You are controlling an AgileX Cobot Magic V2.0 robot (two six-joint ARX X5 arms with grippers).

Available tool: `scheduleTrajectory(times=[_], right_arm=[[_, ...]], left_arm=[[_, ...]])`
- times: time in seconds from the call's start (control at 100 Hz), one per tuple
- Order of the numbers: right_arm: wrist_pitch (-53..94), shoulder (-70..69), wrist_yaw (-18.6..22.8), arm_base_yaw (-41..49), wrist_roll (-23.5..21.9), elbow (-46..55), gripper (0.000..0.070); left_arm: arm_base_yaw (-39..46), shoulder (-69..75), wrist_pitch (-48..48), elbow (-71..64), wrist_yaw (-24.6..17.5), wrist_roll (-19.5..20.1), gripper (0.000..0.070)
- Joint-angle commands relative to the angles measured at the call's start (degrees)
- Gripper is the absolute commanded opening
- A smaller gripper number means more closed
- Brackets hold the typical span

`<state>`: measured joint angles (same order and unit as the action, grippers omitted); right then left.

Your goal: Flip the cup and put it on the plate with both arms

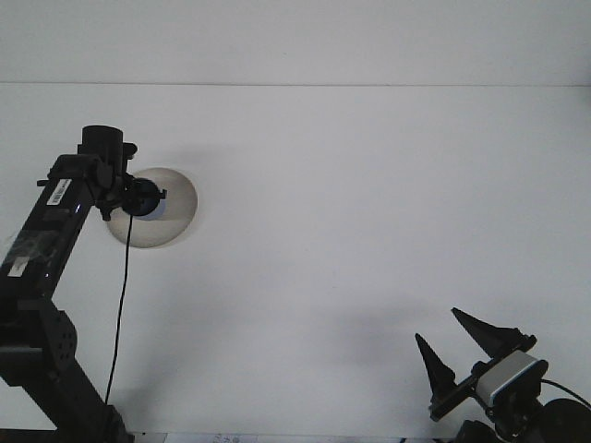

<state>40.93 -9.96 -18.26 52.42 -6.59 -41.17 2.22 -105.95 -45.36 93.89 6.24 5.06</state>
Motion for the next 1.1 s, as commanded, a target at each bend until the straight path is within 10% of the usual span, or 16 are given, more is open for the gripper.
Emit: scheduleTrajectory(times=[0.0, 0.45, 0.67, 1.09], right_arm=[[-0.6, -0.2, -0.2, 0.5, -1.2, -0.4, 0.0489], [-0.7, -0.2, -0.2, 0.5, -1.6, -0.4, 0.0489], [-1.0, -0.2, -0.2, 0.5, -1.6, -0.4, 0.0489], [-1.0, -0.2, -0.2, 0.5, -1.6, -0.4, 0.0489]], left_arm=[[0.0, -2.1, 0.7, 1.2, 0.2, -0.1, 0.0008], [0.0, -3.4, 3.3, 1.2, -0.3, -0.2, 0.0036], [0.0, -3.4, 3.1, 3.2, -0.3, -1.7, 0.0573], [0.0, 0.0, -7.4, 17.9, -0.3, -4.1, 0.0583]])
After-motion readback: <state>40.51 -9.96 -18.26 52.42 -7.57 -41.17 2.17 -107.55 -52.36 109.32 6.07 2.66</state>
